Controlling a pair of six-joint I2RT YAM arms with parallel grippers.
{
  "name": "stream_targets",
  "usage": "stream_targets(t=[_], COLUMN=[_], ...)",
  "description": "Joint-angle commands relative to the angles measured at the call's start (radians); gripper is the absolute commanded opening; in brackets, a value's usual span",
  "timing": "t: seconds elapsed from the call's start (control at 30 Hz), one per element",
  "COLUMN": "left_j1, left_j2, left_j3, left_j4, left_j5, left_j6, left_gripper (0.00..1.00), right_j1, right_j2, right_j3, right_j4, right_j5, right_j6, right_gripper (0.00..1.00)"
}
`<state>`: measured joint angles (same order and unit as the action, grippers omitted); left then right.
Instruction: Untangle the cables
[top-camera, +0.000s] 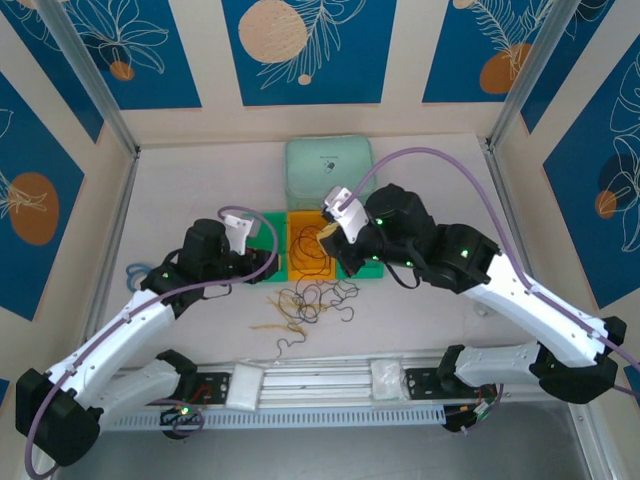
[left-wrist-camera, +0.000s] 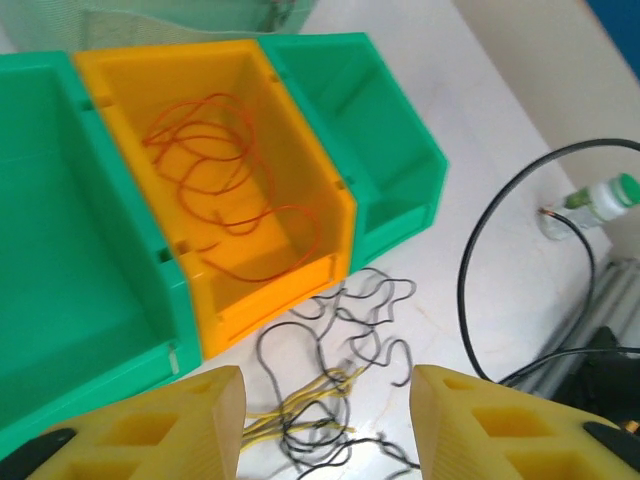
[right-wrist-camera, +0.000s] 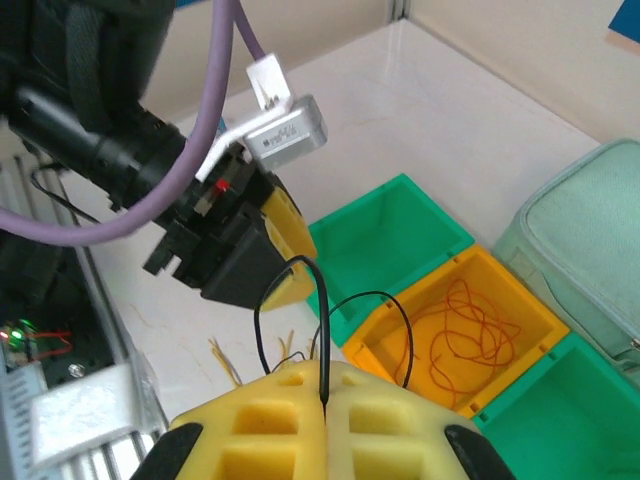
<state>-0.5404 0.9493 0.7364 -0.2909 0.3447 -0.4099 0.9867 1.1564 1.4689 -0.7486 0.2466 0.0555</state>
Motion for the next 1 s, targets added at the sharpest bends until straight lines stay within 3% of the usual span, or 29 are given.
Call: stream_targets(t=[0.0,0.27,0.47,0.7,0.97], left_j1=[-0.042,-0.180,-0.223,-0.233,-0.232], left_j2=[0.014,0.088,0.137,0.135,0.079], left_j3=[-0.029,-0.042,-0.025,0.011,0.084], left_j4=[0.097,0.195,0.216,0.119,-0.067], left_j5=[0.099,0.106,0.087,0.012,-0.123], left_j6=[0.023,0.028,0.032,0.059,0.131], left_gripper=[0.47,0.47,0.47,0.47,0.48], right_j1=[-0.044,-0.129,-0.167,-0.243,-0.370], right_j2=[-0.033,-0.044,-0.050,-0.065,-0.049], right_j3=[0.042,0.021,0.017,-0.011,-0.093], right_j4=[0.019,0.022,0.020,0.030,0.085], right_j5=[-0.088,-0.171,-0.179,-0.116,-0.174], right_j6=[0.073,0.152,0.176,0.195,0.224], right_gripper=[0.00,0.00,0.00,0.00,0.01])
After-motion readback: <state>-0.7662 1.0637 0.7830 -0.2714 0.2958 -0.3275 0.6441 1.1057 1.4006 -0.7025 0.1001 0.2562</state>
